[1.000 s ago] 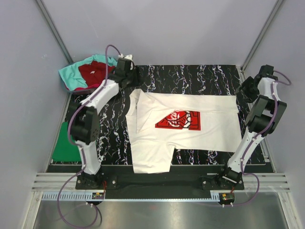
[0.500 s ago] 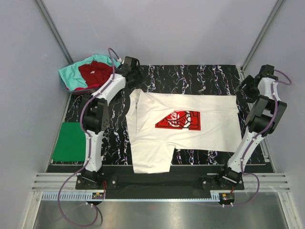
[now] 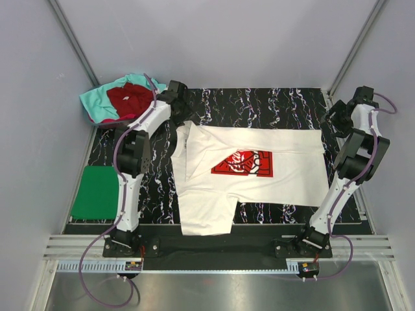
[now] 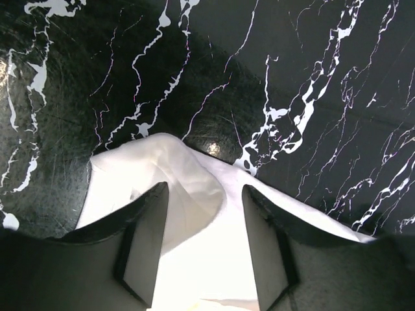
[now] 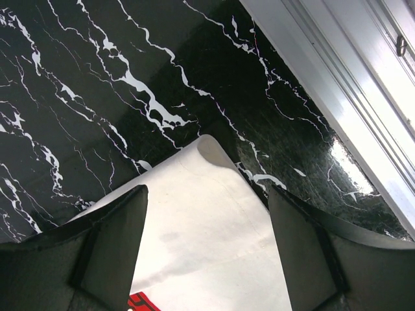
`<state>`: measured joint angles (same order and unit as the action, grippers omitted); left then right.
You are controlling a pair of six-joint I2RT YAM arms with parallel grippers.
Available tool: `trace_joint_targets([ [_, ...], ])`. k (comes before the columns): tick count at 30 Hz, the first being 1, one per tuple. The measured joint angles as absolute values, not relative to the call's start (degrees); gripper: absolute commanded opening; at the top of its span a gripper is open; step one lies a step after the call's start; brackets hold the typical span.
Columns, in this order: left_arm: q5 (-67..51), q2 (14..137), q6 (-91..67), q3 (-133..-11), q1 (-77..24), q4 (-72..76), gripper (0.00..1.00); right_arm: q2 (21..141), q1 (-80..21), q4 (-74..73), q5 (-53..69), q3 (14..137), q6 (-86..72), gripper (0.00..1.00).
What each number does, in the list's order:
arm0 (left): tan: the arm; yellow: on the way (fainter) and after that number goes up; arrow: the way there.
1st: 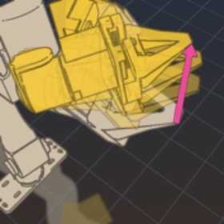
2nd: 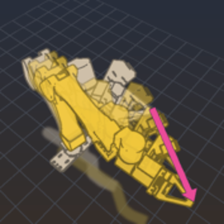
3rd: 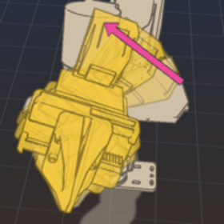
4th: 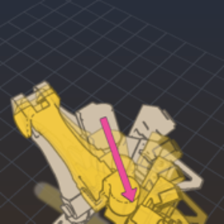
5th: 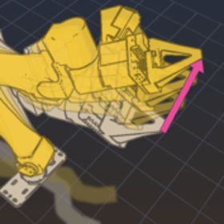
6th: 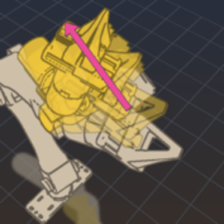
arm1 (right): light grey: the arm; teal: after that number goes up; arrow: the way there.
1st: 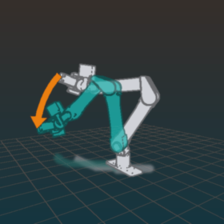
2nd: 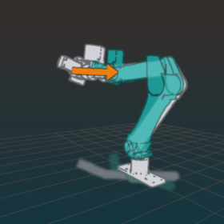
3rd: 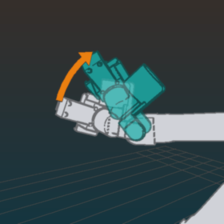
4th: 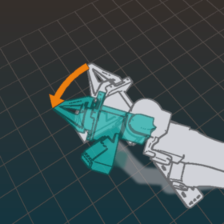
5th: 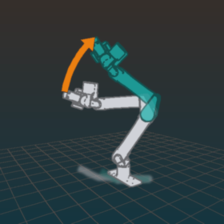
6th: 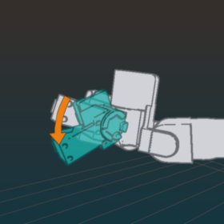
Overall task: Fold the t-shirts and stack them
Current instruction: Fold the tshirt
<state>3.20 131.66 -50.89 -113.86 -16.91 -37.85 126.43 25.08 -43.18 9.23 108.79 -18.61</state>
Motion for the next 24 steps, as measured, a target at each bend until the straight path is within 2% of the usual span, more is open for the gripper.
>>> trace_joint_targets([
  [6,2.7,133.0,-51.7,-113.9,-16.8,-37.2,0.38,126.7,25.1,-43.3,9.7,109.1,-18.6,0.82],
  [10,1.9,134.2,-51.8,-113.9,-16.6,-36.3,0.23,127.3,25.1,-43.5,10.0,109.4,-18.5,0.82],
  [13,1.9,134.4,-50.9,-113.9,-16.3,-36.3,0.19,128.5,25.1,-43.8,10.1,110.3,-18.2,0.82],
  [20,2.2,132.6,-44.9,-107.0,-15.8,-29.4,0.18,131.3,25.1,-44.9,10.1,110.6,-15.9,0.81],
  [24,1.6,131.2,-41.4,-103.6,-15.6,-25.8,0.33,132.5,25.1,-44.8,10.2,111.5,-14.7,0.79],
])
